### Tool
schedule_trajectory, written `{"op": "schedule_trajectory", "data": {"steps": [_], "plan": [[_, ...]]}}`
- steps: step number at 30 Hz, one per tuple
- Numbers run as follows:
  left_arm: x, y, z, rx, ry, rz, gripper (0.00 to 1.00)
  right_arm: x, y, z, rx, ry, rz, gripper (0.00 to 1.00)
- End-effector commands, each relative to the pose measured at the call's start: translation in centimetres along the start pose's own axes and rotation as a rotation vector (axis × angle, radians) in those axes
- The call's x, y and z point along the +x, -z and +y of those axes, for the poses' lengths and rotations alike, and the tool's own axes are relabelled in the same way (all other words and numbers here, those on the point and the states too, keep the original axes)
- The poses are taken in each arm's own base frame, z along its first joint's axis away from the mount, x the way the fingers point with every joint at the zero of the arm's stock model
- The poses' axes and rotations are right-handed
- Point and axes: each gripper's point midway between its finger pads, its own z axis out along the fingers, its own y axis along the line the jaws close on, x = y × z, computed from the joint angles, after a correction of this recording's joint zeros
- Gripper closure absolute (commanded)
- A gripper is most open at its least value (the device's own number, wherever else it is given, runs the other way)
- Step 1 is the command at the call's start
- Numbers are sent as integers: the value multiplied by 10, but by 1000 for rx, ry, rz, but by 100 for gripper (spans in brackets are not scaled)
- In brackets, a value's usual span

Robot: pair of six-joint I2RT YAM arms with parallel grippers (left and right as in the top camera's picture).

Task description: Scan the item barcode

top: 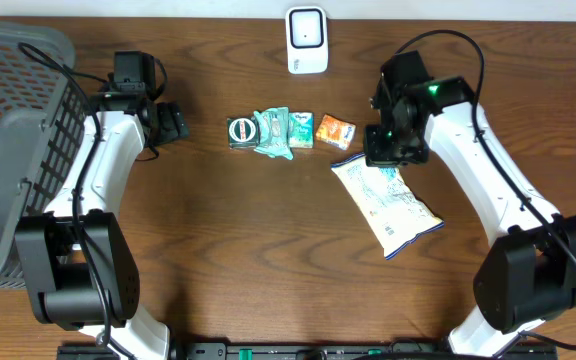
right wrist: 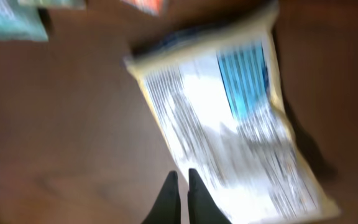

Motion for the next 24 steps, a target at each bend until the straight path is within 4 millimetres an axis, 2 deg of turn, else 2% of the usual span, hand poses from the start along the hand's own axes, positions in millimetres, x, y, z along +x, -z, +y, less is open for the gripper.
{"op": "schedule_trajectory", "data": {"steps": [1, 2, 6, 9, 14, 15, 18, 24], "plan": [[2, -1, 1, -7, -18, 4, 2, 27, 0, -11, 56, 27, 104, 99], [2, -1, 1, -7, -18, 4, 2, 39, -3, -19, 92, 23, 151, 99], [2, -1, 1, -7, -18, 4, 3, 67, -18, -32, 139, 1, 248, 99], [2, -1, 1, -7, -18, 4, 2, 87, -40, -39, 158, -5, 298, 99], [2, -1, 1, -7, -18, 4, 3, 102, -79, -49, 175, -91, 284, 99], [2, -1, 1, -7, -18, 4, 2, 101, -88, -48, 161, -114, 260, 99], [2, -1, 1, -7, -18, 4, 2, 91, -99, -32, 74, -108, 213, 99], [2, -1, 1, -7, -18, 4, 3, 78, -101, 10, -123, -78, 174, 99]]}}
